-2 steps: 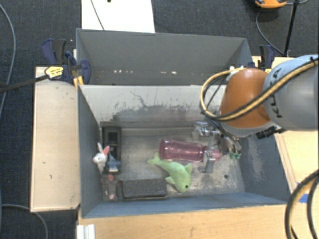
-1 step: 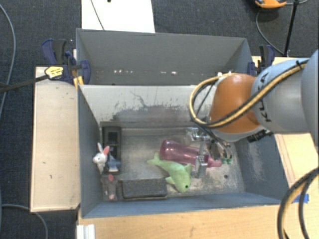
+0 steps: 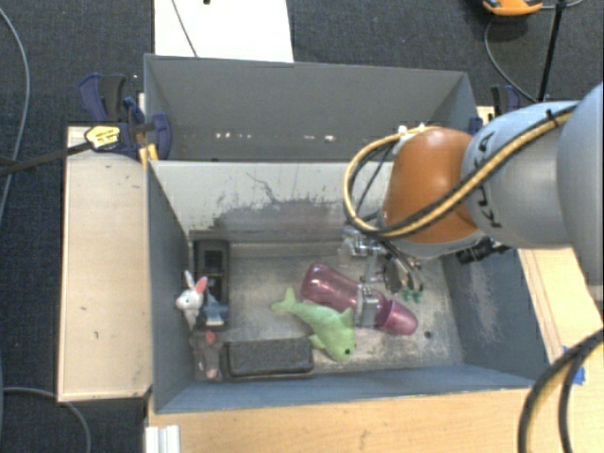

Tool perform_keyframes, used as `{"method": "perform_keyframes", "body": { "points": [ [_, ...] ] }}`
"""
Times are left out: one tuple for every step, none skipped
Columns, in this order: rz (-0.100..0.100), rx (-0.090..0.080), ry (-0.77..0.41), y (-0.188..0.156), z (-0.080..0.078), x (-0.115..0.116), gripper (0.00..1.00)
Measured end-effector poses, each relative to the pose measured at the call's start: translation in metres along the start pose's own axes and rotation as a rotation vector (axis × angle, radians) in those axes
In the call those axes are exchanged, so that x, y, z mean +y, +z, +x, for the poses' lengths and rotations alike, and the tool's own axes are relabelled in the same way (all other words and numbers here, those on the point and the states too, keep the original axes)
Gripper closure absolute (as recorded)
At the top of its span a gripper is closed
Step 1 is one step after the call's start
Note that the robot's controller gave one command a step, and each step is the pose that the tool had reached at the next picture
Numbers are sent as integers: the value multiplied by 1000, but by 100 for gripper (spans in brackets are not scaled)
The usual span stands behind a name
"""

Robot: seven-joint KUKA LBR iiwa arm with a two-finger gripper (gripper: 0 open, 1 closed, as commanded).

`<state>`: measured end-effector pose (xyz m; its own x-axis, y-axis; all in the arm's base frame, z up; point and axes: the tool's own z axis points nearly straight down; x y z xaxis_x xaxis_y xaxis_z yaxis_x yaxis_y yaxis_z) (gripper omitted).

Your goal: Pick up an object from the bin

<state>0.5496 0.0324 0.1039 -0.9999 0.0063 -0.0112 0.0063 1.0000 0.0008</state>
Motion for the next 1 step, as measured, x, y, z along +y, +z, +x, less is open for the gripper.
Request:
{"method": "perform_keyframes", "body": {
  "points": [
    [0,15,-36,32,34,32,0]
  ]
}}
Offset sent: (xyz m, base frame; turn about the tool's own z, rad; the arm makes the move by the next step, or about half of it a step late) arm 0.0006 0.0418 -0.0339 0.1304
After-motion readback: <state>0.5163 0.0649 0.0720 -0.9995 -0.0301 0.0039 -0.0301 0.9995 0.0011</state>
